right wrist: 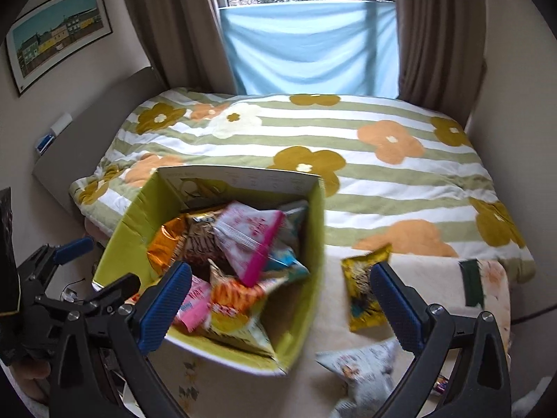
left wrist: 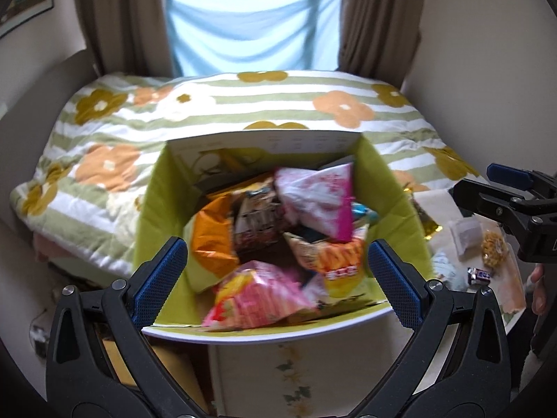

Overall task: Organize snacks
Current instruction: 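Move both tools back over the remaining snacks on the bed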

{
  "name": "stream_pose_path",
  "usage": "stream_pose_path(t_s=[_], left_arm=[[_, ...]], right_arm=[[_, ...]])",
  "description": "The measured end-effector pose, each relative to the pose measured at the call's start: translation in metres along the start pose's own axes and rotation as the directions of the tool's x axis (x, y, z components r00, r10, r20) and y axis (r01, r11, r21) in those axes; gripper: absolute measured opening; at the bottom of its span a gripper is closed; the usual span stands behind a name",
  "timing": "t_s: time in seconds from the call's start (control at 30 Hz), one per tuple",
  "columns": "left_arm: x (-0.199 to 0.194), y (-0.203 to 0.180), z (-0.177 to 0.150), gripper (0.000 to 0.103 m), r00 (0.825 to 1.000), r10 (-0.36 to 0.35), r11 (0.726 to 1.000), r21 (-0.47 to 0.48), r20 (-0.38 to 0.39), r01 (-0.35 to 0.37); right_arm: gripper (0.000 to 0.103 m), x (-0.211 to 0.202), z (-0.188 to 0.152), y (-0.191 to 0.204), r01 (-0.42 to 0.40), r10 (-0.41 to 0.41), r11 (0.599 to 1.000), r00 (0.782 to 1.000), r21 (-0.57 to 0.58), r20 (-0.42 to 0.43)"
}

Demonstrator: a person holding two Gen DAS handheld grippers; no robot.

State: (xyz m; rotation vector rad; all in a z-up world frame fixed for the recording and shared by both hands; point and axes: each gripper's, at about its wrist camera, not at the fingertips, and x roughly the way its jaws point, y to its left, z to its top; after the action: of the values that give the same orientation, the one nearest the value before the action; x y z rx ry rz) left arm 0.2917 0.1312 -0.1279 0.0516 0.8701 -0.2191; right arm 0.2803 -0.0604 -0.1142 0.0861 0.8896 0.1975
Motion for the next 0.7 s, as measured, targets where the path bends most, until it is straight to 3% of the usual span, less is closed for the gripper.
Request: stream_pose_path(t_s=[0.23,0.5,0.7], left_arm=[[-0.003,-0.058,-0.005,0.103,1.0,-0.027,0.999,0.023,-0.002,0.027],[-0.006,-0.138,-0.025,0.103,0.998,-0.063,0.998,-0.014,-0.026,0.062],[0.003,-0.193,-0.05,0.103,0.997,-0.043,0.998,-0.043,-0.07,0.04]], right_arm=[[0.102,-0.04,-0.023,-0.051,0.059,-0.059,0.998,0.998,-0.002,0.037],[0.102,-0.078,-0.056,-0.121,0.11,-0.11,0.994,0.992,0.002,0.064],[0.102,-0.085,-0.087,-0.176,0.107,-0.107,0.994,0.994,0.006,0.003]])
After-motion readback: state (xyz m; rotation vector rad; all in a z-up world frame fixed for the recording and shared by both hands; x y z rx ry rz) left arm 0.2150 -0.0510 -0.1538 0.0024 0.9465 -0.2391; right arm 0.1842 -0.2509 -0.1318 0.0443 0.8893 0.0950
